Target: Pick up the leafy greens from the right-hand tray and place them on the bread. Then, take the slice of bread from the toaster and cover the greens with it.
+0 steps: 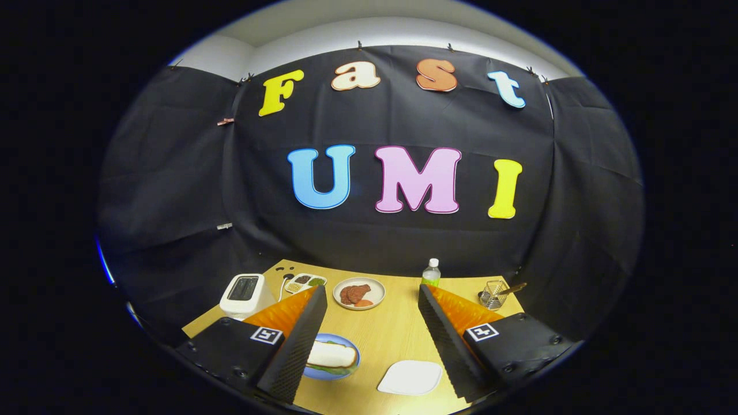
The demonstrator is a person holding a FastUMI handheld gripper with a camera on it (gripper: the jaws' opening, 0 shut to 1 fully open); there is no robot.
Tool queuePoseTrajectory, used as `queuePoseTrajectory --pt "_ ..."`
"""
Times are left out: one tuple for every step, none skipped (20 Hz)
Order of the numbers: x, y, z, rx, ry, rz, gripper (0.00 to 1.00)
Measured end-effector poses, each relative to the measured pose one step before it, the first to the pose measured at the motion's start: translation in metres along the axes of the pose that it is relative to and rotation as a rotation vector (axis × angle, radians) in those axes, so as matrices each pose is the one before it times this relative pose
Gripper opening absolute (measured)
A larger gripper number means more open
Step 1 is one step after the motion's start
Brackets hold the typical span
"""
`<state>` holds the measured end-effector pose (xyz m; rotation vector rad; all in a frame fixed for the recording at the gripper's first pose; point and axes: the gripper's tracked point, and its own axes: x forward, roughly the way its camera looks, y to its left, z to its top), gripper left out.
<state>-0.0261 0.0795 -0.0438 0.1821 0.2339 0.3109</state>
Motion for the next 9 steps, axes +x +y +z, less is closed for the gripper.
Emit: queuePoseTrajectory --pt "0.00003 -0.00044 0.00198 -0.00777 -0.00305 0.00012 0.99" --pt "-0.00025 0.00008 0.00269 -0.00344 -0.00495 0.00086 0.99" --pt "-0.00079 0.00041 0.00355 0.00168 -0.00656 0.00098 0.99" --pt "0.00008 -0.00013 0.00191 0.00294 -0.00788 -0.00196 0.99" --pt "0.00000 0.00014 0.00181 0.00163 -0.00413 -0.00012 0.99" --pt "-0.00044 0.00039 -0.00071 0.00166 -0.00091 0.00024 0.99" --pt "-0.00012 0.00122 -0.00143 -0.00086 0.00367 0.00231 0.99" --pt "-0.00061 0.00059 -0.00185 -0.00002 0.00510 0.00221 0.99" --pt "0.00005 -0.00025 -0.00150 0.00187 0.00526 0.00018 0.99"
